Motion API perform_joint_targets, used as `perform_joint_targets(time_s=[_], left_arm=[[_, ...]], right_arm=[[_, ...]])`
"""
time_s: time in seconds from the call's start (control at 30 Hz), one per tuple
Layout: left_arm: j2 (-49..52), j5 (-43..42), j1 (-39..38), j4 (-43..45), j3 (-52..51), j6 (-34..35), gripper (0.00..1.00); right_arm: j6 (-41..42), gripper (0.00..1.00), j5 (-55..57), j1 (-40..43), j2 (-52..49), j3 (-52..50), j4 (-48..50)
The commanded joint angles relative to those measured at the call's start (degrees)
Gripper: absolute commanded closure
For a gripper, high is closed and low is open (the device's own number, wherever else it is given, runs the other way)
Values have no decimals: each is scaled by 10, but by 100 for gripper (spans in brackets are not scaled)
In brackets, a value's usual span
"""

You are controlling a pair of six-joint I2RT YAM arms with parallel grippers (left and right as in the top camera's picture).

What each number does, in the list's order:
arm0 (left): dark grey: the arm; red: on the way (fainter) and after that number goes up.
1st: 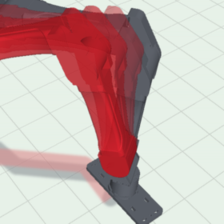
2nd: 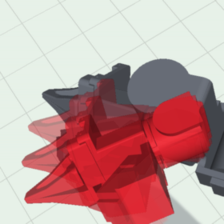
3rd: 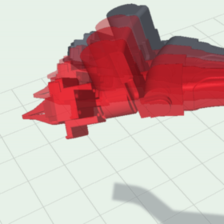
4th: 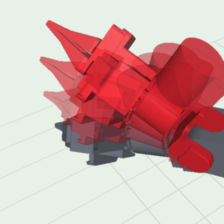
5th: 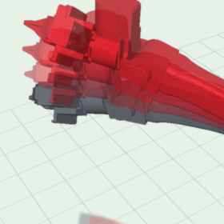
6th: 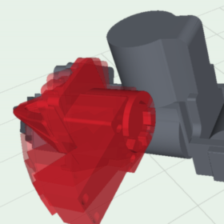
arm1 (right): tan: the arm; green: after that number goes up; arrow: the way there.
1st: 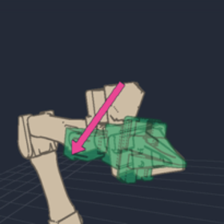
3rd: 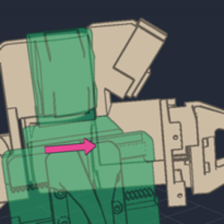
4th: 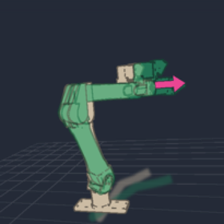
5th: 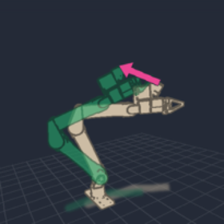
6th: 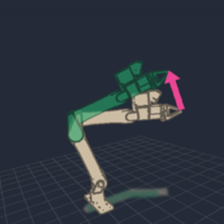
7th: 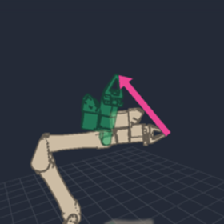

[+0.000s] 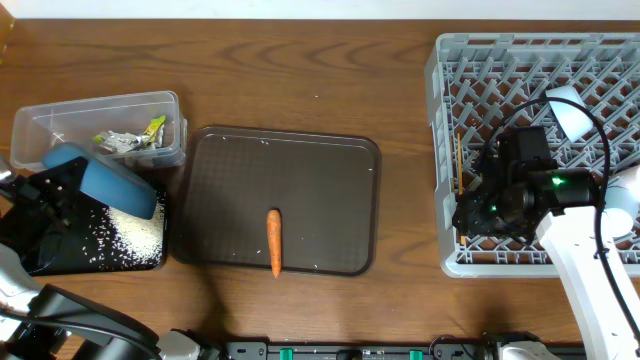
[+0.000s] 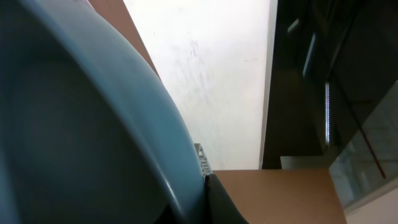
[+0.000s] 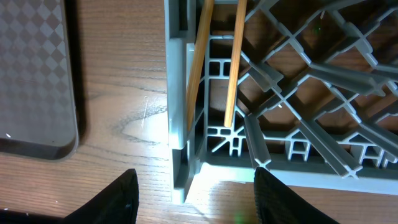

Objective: Sort waste into correct bins and load items into the dishwasher rack
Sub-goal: 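Tilt the plate over the black tray to dump the rice, then set the empty blue plate back on the brown tray with left gripper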

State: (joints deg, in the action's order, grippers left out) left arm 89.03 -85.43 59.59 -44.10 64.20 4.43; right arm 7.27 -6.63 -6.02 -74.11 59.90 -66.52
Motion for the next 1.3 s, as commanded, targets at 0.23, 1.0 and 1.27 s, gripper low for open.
perform_joint_targets(time_s=[0.23, 1.0, 1.27], left_arm=[[-54, -16, -78, -17, -2, -10, 94], [-39, 510, -777, 87, -2, 84, 94], [75, 557, -894, 174, -2, 129, 94]], right_arm=[[4, 46, 4, -8, -1, -2, 0], [4, 46, 4, -8, -1, -2, -1], [4, 46, 4, -8, -1, -2, -1]])
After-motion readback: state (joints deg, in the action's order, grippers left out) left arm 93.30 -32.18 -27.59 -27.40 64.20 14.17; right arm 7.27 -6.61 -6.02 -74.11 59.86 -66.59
